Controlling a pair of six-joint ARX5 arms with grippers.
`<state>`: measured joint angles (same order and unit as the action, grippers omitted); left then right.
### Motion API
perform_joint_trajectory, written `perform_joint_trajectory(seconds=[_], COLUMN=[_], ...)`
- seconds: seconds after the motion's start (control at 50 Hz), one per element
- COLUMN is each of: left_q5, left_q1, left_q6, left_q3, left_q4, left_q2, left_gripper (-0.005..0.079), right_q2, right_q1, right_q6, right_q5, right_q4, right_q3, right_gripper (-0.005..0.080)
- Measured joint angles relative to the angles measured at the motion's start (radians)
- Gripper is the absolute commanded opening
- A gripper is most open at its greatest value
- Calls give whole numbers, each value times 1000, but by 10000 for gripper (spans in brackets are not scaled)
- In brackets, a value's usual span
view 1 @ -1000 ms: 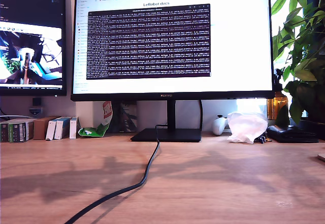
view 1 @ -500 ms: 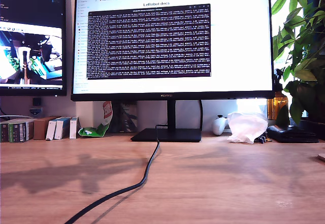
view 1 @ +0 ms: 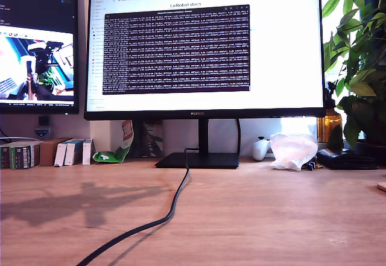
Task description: Pick the metallic laser pointer with your right arm, pass it to your left arm, then place it down to the left side of the table
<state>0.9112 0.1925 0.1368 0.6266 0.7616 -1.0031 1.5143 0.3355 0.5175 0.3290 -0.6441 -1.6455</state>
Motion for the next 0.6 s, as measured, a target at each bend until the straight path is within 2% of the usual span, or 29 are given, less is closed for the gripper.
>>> perform_joint_trajectory(seconds=[0.12, 0.18, 0.32, 0.44, 0.6], left_q5=[0, 0, 0, 0, -1], left_q1=[0, 0, 0, 0, 0], left_q6=[0, 0, 0, 0, 0], left_q3=[0, 0, 0, 0, 0], left_q4=[-5, -10, -11, -14, -14], left_q2=[0, 0, 0, 0, 0], left_gripper=[-21, -21, -21, -21, -21], right_q2=[0, 0, 0, 0, 0], right_q1=[-71, -108, -185, -237, -242], right_q6=[-98, -225, -369, -459, -491], right_q5=[-156, -221, -367, -392, -394], right_q4=[1, 2, 6, 15, 54], right_q3=[0, 0, 0, 0, 0], right_gripper=[-11, -11, -11, -11, -7])
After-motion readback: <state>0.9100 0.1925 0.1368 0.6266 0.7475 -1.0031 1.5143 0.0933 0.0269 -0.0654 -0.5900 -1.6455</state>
